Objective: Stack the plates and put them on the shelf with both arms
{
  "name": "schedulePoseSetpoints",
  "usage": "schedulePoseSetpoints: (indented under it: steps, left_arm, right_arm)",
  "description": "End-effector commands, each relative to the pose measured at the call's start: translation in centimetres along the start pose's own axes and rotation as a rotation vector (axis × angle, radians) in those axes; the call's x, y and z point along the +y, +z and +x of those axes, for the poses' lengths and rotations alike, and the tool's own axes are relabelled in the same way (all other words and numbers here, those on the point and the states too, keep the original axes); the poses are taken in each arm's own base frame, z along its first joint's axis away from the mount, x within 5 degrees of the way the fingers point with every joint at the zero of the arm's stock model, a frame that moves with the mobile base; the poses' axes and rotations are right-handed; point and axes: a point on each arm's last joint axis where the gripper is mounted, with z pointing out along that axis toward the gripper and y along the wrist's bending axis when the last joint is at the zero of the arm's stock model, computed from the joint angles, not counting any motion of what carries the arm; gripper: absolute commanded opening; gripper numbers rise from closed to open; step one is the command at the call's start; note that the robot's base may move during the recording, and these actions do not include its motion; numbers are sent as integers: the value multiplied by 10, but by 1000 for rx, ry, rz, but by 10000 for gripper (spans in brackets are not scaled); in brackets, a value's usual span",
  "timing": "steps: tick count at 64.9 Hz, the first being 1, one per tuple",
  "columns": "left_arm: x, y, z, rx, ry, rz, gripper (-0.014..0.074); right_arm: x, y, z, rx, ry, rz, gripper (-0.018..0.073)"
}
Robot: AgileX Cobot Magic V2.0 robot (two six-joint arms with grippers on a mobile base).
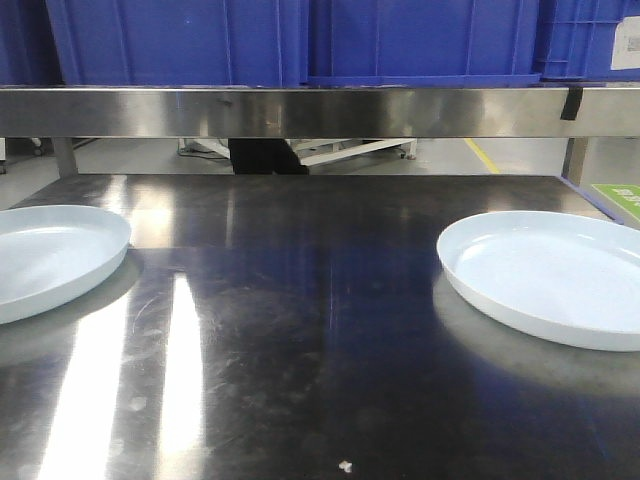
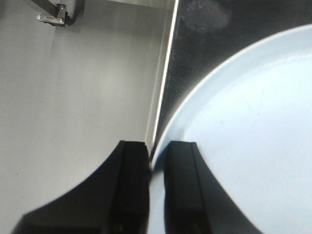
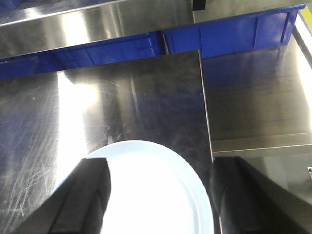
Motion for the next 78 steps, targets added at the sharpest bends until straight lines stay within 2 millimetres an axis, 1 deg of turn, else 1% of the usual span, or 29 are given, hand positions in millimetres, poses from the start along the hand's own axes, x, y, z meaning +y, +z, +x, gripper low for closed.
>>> schedulePoseSetpoints:
  steps: [1, 8, 19, 32, 40, 48, 58, 69, 78]
  left_arm:
    - [-1, -21, -14, -81, -24, 16, 95]
    - [-10, -34, -20, -108, -10, 33, 96]
    - [-32, -67, -33, -215, 25, 89, 95]
    - [-66, -113, -46, -334, 65, 193, 96]
    - [-90, -131, -49, -373, 111, 248, 95]
    - [-117, -141, -44, -396, 169, 308, 96]
    - [-145, -143, -33, -389, 241, 355, 96]
    - [-166, -143, -23, -377, 292, 391, 96]
    - [-173, -137, -22, -354, 299, 397, 96]
  right_arm:
    - [4, -5, -19, -115, -7, -16, 546]
    - [4, -5, -19, -116, -7, -16, 546]
    - [4, -5, -19, -116, -7, -16, 515]
    - [4, -5, -19, -116, -7, -16, 485]
    - [4, -5, -19, -115, -7, -16, 485]
    - [4, -5, -19, -115, -7, -16, 485]
    - [3, -5, -19, -110, -7, -15, 485]
    - [3, -5, -18, -98, -7, -14, 485]
    - [3, -5, -17, -92, -7, -13, 485]
